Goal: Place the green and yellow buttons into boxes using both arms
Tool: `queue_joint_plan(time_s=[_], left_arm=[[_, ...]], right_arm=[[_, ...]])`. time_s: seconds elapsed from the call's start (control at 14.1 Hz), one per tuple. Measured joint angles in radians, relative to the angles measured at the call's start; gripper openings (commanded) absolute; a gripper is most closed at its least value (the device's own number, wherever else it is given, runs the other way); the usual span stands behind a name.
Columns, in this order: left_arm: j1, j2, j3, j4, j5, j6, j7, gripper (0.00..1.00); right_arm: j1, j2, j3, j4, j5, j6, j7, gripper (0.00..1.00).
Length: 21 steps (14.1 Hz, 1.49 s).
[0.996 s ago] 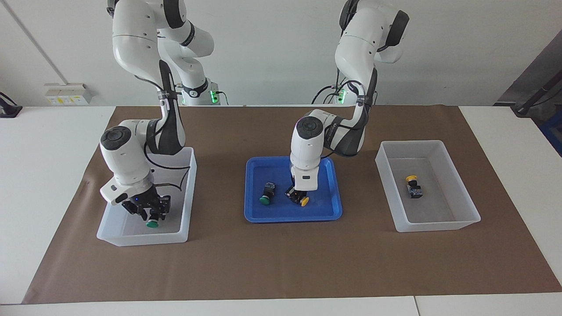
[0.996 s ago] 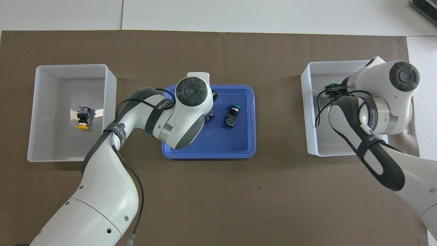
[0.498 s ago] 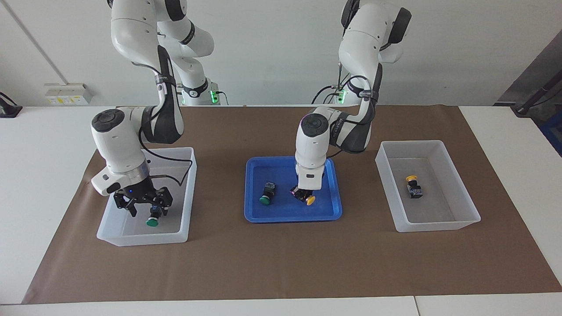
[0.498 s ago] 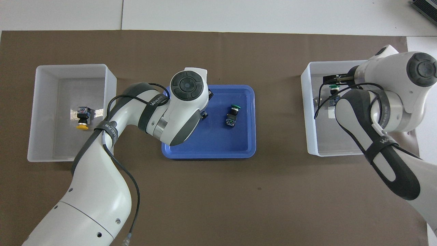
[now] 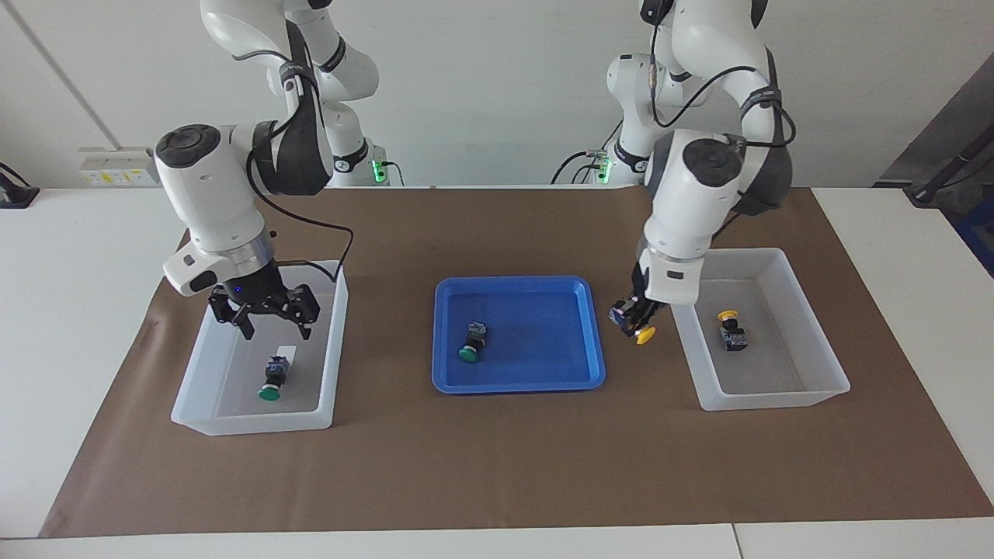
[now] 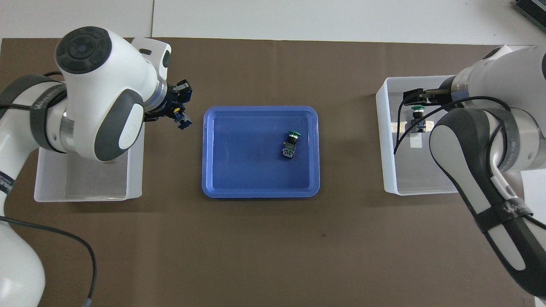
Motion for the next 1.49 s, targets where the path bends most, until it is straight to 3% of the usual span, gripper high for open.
queue_joint_plan(time_s=[0.36,0.57,0.78,0.85,0.93,1.07,1.42,1.49], left_arm=[[0.255,-0.022,0.002,-0.079,-0.053,0.017,0.453,0.0],[0.364,-0.061,0.003,-0.271,-0.061,0.2,0.676,0.0],[0.371,-0.097,-0.007,-0.447,-0.062,0.335,0.712,0.0],[0.37,-0.103,-0.011,-0.474,-0.062,0.356,0.716,0.08],[0.37,-0.108,-0.013,-0.493,-0.062,0.374,0.729,0.24],[0.37,-0.12,-0.012,-0.513,-0.062,0.4,0.759,1.0],[0.362,-0.128,-0.014,-0.511,-0.062,0.406,0.773,1.0],[0.359,-0.131,-0.015,-0.497,-0.062,0.401,0.773,1.0]], right_arm=[[0.179,0.034,0.004,0.003,-0.001,0.037,0.257,1.0],[0.299,0.106,0.005,0.03,-0.063,0.064,0.423,1.0],[0.385,0.201,0.006,0.104,-0.111,0.067,0.571,1.0],[0.411,0.229,0.006,0.119,-0.129,0.067,0.593,1.0],[0.436,0.256,0.006,0.127,-0.171,0.067,0.63,1.0],[0.471,0.295,0.006,0.135,-0.241,0.067,0.699,1.0],[0.474,0.332,0.003,0.115,-0.265,0.103,0.706,1.0],[0.475,0.337,0.003,0.098,-0.265,0.119,0.706,0.96]])
